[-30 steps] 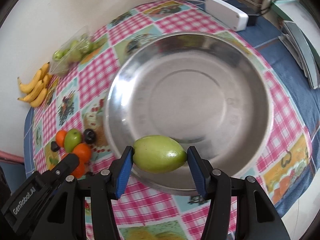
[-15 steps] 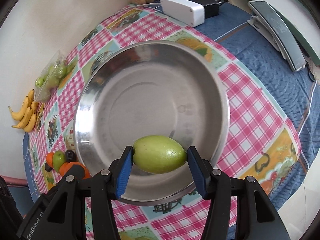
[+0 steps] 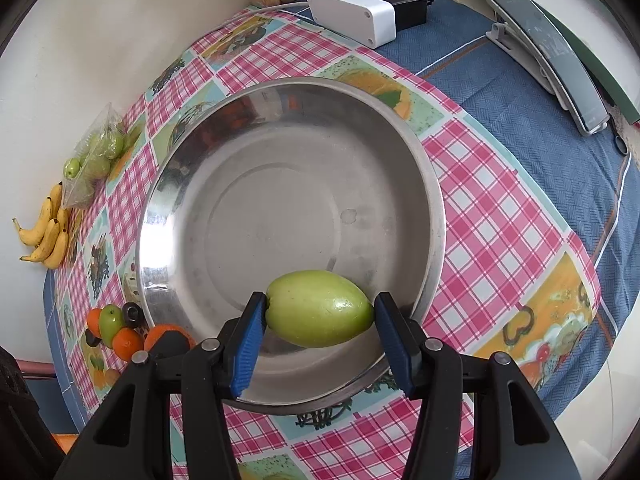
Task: Organize fruits
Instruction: 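Carry the green fruit over the steel plate with the right tool while the left tool drops the tangerine in, then lower the green fruit into the steel plate and open the right tool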
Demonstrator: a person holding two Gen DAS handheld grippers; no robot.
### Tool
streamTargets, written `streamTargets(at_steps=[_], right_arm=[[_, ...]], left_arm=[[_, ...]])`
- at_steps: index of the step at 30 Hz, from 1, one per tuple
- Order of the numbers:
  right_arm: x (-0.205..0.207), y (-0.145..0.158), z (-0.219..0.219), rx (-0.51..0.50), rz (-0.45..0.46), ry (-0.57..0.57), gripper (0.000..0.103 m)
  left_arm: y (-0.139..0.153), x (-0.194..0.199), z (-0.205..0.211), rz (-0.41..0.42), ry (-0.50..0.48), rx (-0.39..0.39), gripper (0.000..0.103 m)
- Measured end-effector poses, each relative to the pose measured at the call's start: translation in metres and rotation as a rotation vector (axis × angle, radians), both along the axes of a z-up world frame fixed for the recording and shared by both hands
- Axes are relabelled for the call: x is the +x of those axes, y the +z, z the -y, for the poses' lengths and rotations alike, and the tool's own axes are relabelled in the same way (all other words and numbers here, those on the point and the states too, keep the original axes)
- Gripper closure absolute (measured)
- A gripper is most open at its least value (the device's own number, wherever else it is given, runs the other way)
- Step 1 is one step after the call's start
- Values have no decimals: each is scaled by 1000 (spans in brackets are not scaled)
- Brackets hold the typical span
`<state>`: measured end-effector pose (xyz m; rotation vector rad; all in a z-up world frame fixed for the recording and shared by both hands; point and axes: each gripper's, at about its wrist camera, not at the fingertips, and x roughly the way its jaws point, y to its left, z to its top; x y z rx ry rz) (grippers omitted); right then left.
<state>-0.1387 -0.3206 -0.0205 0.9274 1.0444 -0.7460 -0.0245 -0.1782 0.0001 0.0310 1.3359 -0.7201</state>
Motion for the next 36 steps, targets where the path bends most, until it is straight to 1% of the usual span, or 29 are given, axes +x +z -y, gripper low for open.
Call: streamTargets(at_steps=[12, 17, 28, 30, 31, 33, 36], right_arm=[[0, 1, -1, 5, -1, 2, 46], [0, 2, 0, 7, 13, -2, 46], [0, 9, 0, -15, 39, -7, 45], [-1, 13, 0, -33, 57, -1, 45], [0, 14, 0, -44, 59, 3, 45], [1, 16, -1, -62, 66, 15, 45], [4, 16, -3, -83, 52, 35, 45]], left_arm=[[2, 2, -4, -1, 2, 4, 59], [4, 4, -7, 3, 9, 4, 52], [10, 10, -13, 26, 28, 9, 51], [12, 12, -15, 43, 38, 18, 49], [13, 13, -16, 53, 44, 26, 45], [15, 16, -20, 74, 59, 49, 44], [14, 21, -26, 96, 91, 91, 41]])
